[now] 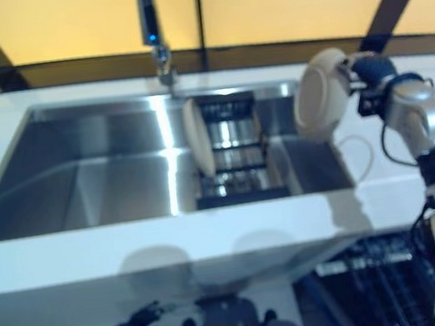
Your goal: Take plates into dishwasher
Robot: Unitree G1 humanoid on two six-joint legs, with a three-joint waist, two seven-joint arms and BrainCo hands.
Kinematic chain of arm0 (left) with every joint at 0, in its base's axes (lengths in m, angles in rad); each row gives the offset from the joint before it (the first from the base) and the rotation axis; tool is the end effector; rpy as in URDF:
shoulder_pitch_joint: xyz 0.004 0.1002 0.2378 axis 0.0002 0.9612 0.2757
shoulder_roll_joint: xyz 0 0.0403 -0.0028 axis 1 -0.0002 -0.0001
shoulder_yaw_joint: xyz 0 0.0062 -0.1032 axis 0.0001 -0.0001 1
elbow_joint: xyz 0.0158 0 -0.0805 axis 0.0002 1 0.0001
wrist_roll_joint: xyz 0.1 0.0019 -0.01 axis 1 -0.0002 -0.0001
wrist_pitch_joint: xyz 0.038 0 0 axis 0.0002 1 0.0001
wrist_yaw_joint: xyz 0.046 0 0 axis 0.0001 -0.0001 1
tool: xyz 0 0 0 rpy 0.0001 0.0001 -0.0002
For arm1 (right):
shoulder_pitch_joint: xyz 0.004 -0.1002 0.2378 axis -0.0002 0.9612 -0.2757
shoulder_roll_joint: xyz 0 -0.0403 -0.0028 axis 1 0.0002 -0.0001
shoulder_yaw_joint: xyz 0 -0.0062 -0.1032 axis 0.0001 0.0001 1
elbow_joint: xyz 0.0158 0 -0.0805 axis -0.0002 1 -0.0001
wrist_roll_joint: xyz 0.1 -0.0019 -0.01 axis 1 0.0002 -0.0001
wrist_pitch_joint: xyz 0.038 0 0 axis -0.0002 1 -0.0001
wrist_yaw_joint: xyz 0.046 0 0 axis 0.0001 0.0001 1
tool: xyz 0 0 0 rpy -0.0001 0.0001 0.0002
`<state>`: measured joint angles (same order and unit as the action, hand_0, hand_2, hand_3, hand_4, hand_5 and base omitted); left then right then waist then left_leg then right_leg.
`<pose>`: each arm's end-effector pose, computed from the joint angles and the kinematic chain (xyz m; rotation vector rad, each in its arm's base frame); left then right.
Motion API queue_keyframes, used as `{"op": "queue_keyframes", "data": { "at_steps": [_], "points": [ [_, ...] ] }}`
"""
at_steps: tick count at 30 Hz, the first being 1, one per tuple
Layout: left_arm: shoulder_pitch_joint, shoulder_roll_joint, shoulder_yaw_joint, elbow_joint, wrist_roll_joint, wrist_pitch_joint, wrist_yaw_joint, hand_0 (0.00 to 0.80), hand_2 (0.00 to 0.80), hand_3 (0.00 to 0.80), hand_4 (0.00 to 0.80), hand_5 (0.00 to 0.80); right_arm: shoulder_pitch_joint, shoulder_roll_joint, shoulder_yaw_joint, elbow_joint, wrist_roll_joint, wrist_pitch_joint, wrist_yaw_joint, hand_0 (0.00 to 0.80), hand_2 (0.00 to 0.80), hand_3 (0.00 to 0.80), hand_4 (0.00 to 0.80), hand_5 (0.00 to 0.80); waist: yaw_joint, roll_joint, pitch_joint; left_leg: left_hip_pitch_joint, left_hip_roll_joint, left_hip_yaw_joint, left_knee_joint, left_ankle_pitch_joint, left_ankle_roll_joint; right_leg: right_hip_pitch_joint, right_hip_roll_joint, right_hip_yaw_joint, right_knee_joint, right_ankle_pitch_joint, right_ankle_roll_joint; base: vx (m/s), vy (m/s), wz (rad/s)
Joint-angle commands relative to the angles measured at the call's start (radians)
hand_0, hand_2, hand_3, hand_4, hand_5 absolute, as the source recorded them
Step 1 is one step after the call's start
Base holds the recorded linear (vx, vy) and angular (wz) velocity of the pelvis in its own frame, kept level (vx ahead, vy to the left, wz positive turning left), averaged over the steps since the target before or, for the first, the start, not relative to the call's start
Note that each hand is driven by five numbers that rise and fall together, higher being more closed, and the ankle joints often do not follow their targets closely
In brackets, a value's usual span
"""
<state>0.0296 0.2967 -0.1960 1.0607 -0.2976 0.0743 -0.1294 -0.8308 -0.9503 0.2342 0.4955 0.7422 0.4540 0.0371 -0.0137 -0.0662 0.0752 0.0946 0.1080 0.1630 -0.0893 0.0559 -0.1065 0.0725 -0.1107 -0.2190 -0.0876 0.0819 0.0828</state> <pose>0.0856 0.2330 -0.1061 0.0208 1.1684 0.0366 0.3063 -0.2967 0.2248 -0.1807 0.1348 -0.0913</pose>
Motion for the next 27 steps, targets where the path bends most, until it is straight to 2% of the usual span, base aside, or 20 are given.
{"op": "queue_keyframes", "data": {
  "at_steps": [1, 8, 14, 24, 27],
  "points": [
    [-0.047, 0.022, -0.043, 0.060, -0.012, -0.028, 0.004, 0.000, 0.000, 0.000, 0.000, 0.000, -0.072, -0.101, -0.050, -0.030, 0.034, -0.098, -0.007, 0.800, 0.800, 0.800, 0.800, 0.800, 0.001, -0.038, -0.036, 0.014, -0.020, 0.037, 0.010, -0.076, 0.033, 0.017, -0.030, 0.011, 0.035, -0.045, 0.066, -0.010, 0.004, -0.05],
    [-0.044, 0.026, -0.032, 0.073, -0.018, -0.035, 0.017, 0.000, 0.000, 0.000, 0.000, 0.000, -0.016, -0.187, -0.117, -0.046, 0.016, -0.087, -0.015, 0.800, 0.800, 0.800, 0.800, 0.800, -0.031, -0.044, -0.042, 0.016, -0.021, 0.051, 0.009, -0.083, 0.040, 0.001, -0.021, 0.041, 0.036, -0.038, 0.071, -0.019, 0.003, -0.12],
    [-0.044, 0.030, -0.020, 0.079, -0.026, -0.042, 0.023, 0.000, 0.000, 0.000, 0.000, 0.000, 0.068, -0.251, -0.171, -0.049, -0.046, -0.064, 0.046, 0.800, 0.800, 0.800, 0.800, 0.800, -0.069, -0.045, -0.050, 0.019, -0.018, 0.073, 0.006, -0.087, 0.046, -0.016, -0.012, 0.070, 0.037, -0.031, 0.075, -0.015, 0.007, -0.18],
    [-0.039, 0.035, 0.008, 0.107, -0.046, -0.069, 0.014, 0.000, 0.000, 0.000, 0.000, 0.000, 0.242, -0.286, -0.280, -0.083, -0.108, -0.052, 0.147, 0.800, 0.800, 0.800, 0.800, 0.800, -0.117, -0.045, -0.055, 0.022, -0.009, 0.101, 0.002, -0.088, 0.052, -0.040, 0.002, 0.100, 0.048, -0.027, 0.078, -0.011, -0.003, -0.12],
    [-0.036, 0.035, 0.022, 0.114, -0.043, -0.073, 0.013, 0.000, 0.000, 0.000, 0.000, 0.000, 0.327, -0.276, -0.335, -0.102, -0.132, -0.077, 0.175, 0.800, 0.800, 0.800, 0.800, 0.800, -0.129, -0.045, -0.055, 0.021, -0.007, 0.107, 0.002, -0.089, 0.055, -0.046, 0.006, 0.108, 0.050, -0.026, 0.079, -0.006, -0.008, -0.03]
  ]
}}
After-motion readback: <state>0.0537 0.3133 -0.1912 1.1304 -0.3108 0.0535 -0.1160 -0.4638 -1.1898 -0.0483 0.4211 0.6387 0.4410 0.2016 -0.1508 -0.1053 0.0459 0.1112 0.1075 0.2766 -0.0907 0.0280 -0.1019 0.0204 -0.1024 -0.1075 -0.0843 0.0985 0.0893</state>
